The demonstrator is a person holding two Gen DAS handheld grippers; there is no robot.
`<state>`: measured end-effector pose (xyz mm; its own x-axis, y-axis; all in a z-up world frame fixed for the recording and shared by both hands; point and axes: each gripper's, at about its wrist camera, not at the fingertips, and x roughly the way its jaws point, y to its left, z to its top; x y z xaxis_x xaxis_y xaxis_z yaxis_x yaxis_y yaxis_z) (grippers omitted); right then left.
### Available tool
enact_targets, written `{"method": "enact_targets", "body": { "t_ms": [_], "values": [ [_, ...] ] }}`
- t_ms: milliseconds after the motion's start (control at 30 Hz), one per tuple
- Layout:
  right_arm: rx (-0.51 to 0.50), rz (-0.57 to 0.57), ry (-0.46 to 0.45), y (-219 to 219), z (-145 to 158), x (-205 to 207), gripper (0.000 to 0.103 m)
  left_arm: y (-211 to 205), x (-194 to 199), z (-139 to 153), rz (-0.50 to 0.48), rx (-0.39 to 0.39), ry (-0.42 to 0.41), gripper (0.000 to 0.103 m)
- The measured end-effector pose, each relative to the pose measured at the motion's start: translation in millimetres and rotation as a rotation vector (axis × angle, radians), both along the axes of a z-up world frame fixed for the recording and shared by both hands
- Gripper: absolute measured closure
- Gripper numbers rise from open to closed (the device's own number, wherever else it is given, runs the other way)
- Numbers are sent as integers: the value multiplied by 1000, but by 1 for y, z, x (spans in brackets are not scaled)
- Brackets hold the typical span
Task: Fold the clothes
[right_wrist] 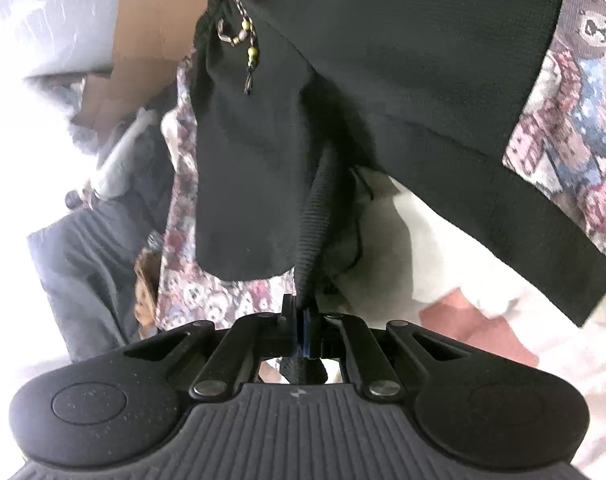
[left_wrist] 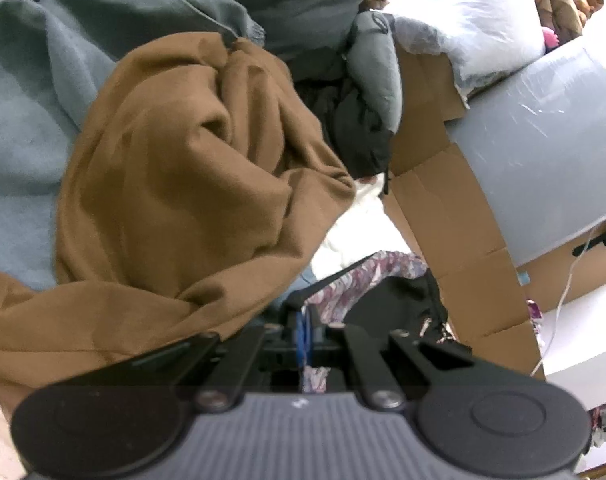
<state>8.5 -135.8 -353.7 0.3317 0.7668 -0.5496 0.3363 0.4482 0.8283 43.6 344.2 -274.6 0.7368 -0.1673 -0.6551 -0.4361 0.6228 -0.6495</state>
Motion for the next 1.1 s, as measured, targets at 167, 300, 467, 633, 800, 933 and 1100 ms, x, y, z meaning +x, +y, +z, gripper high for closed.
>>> {"method": "enact_targets", "body": {
  "t_ms": [167, 300, 467, 633, 800, 933, 1100],
  "values": [
    [-25, 29, 42, 2, -11, -6, 103, 3, 0, -9, 20, 16, 27, 102],
    [-19, 47, 57, 9, -17, -5, 103, 6, -2, -8, 31, 26, 25, 102],
    [-19, 69, 45, 16, -14, -4, 103, 8, -2, -2, 30, 51, 14, 102],
    [-56, 86, 57, 16, -17, -6, 103, 12, -2, -20, 58, 67, 62, 102],
    [-75, 106, 41, 20, -14, -7, 103, 14, 0, -23, 63, 87, 66, 102],
    [-102, 111, 52, 25, -16, -7, 103, 18, 5, -35, 62, 90, 106, 102],
    [-124, 82, 74, 22, -15, -9, 94, 19, 5, -36, 42, 61, 152, 98]
  ]
}}
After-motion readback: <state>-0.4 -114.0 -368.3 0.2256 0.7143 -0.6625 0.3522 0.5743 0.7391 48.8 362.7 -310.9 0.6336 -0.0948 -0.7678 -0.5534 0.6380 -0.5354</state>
